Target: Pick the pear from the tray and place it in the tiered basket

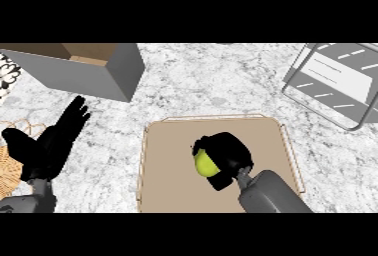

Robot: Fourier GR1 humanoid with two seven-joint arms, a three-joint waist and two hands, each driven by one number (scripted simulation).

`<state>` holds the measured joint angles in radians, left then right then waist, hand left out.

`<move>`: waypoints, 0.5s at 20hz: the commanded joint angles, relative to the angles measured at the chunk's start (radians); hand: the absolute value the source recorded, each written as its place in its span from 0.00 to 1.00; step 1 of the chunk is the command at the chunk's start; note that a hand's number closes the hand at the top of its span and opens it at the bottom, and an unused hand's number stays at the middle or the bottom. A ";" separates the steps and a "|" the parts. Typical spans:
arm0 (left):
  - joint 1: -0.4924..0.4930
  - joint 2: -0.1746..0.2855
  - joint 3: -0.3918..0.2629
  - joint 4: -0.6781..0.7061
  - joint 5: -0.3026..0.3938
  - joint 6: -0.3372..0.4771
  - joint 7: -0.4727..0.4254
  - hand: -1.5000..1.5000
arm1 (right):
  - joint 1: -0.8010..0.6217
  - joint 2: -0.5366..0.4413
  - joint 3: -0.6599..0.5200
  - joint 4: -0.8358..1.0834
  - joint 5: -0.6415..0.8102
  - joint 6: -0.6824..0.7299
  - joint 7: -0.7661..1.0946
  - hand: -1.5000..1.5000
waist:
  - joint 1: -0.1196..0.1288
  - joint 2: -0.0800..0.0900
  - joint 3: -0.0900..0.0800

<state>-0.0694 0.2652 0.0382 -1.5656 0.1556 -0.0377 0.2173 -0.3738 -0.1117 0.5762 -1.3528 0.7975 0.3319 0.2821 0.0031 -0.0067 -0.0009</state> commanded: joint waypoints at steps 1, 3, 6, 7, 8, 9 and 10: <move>-0.015 -0.016 0.004 0.018 -0.018 -0.008 -0.008 0.50 | 0.021 -0.011 0.034 -0.010 0.068 0.028 -0.042 1.00 | -0.002 0.006 0.001; 0.004 -0.011 0.013 -0.046 -0.010 0.002 0.054 0.50 | 0.023 -0.009 0.035 0.065 0.109 -0.048 -0.120 1.00 | 0.002 0.006 0.001; 0.046 -0.006 0.030 -0.013 -0.007 0.000 -0.006 0.50 | 0.123 -0.296 -0.159 -0.004 0.051 -0.060 -0.129 1.00 | -0.043 0.001 0.001; 0.051 -0.002 0.038 -0.020 -0.007 0.006 -0.007 0.50 | 0.141 -0.355 -0.232 0.029 0.053 -0.089 -0.105 1.00 | -0.067 0.000 0.002; 0.039 0.008 0.061 -0.022 0.001 0.015 0.001 0.50 | 0.150 -0.411 -0.304 0.072 0.041 -0.099 -0.094 1.00 | -0.094 0.003 0.003; 0.049 0.005 0.065 -0.018 -0.013 0.033 -0.002 0.50 | 0.165 -0.462 -0.354 0.088 0.034 -0.103 -0.089 1.00 | -0.129 0.002 0.004; 0.061 -0.002 0.065 -0.018 -0.003 0.030 -0.001 0.50 | 0.171 -0.499 -0.405 0.117 0.025 -0.117 -0.085 1.00 | -0.140 0.007 0.004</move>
<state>-0.0347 0.2639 0.0817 -1.5827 0.1496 -0.0234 0.2222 -0.2689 -0.3982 0.3515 -1.3406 0.8165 0.2400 0.1640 -0.0650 -0.0175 0.0021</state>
